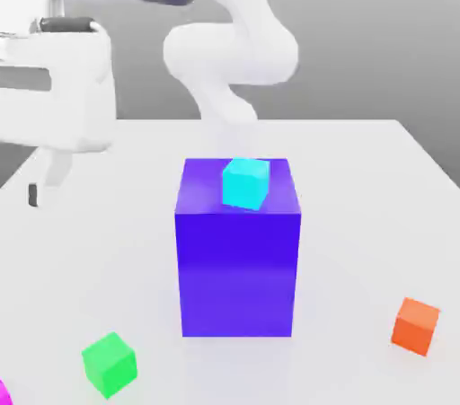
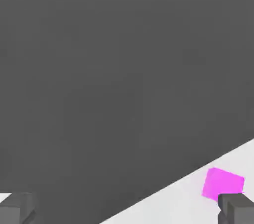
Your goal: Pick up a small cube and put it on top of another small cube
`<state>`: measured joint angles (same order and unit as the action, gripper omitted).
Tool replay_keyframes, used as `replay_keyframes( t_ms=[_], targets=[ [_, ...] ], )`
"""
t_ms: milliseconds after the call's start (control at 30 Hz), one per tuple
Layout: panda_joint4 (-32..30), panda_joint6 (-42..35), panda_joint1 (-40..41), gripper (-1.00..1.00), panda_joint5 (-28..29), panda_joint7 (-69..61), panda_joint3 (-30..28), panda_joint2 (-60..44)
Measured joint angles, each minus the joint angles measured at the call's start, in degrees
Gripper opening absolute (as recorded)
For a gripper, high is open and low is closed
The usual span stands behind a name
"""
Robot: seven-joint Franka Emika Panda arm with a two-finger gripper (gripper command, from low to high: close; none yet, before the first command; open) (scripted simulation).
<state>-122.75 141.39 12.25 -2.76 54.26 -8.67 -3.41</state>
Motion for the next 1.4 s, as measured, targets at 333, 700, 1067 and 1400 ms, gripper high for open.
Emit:
replay_keyframes(
  t_ms=[333,700,1067,1400],
  targets=[
    [3.89,3.82,5.87,0.0,-5.35,0.74,-1.93,-21.11],
    [6.55,10.38,8.74,-1.0,-8.33,-0.48,-0.12,-32.85],
    [-5.06,5.81,3.41,-1.0,-2.79,1.14,-1.47,-16.34],
    [-18.56,13.77,0.35,-1.0,-1.15,-0.77,2.01,-10.56]
  ],
)
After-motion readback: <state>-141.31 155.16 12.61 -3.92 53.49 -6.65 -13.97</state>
